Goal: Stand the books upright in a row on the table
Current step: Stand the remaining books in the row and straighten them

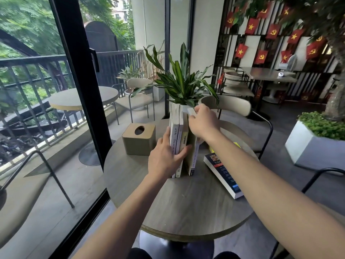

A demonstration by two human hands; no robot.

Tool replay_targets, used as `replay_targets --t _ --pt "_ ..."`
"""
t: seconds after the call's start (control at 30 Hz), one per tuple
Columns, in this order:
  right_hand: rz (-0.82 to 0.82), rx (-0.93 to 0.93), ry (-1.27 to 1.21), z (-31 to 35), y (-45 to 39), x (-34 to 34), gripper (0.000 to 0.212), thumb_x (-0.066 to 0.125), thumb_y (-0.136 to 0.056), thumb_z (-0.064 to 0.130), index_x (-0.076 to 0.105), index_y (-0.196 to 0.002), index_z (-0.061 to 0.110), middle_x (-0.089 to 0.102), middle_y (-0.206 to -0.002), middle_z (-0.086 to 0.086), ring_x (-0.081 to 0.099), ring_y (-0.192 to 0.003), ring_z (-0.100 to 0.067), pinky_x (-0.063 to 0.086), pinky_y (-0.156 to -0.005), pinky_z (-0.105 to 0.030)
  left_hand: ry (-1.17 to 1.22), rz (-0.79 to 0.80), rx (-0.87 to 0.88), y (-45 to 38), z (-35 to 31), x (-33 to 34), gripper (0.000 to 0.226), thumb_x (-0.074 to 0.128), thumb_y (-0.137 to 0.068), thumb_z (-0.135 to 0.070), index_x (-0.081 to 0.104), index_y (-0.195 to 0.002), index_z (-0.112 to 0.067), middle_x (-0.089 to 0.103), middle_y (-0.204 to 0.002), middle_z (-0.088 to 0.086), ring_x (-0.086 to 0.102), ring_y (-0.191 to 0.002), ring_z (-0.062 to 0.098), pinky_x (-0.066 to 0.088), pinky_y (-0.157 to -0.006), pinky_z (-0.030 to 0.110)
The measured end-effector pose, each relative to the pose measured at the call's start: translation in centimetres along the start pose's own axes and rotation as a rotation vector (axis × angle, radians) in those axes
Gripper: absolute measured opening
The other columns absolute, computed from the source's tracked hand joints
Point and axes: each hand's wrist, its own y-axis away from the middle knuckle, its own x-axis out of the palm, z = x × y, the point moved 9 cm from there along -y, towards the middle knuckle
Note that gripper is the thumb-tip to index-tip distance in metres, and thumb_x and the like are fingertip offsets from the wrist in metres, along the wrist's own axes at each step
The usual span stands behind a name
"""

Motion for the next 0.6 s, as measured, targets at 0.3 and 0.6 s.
replay_targets --t 0.3,0.6 --pt "0.193 -0.125 -0.412 0.3 3.5 3.1 0.073 0.050 -0.090 0.061 0.036 -0.148 0.019 0.042 -0.152 0.000 0.040 -0.137 -0.018 0.033 -0.104 -0.029 0.104 -0.050 0.008 1.1 0.4 0.4 0.124 0.056 -0.058 -0.088 0.023 -0.154 -0.019 0.050 -0.141 0.001 0.053 -0.123 0.018 0.051 -0.091 0.038" --pt "0.410 -0.086 -0.379 -3.4 5.8 8.4 0.065 0.080 -0.059 0.062 0.061 -0.116 0.036 0.070 -0.108 0.016 0.063 -0.102 0.002 0.050 -0.095 -0.029 0.132 0.015 -0.023 2.7 2.1 2.5 0.127 0.084 -0.057 -0.051 0.008 -0.157 -0.038 0.046 -0.138 -0.015 0.055 -0.112 0.008 0.049 -0.082 0.030"
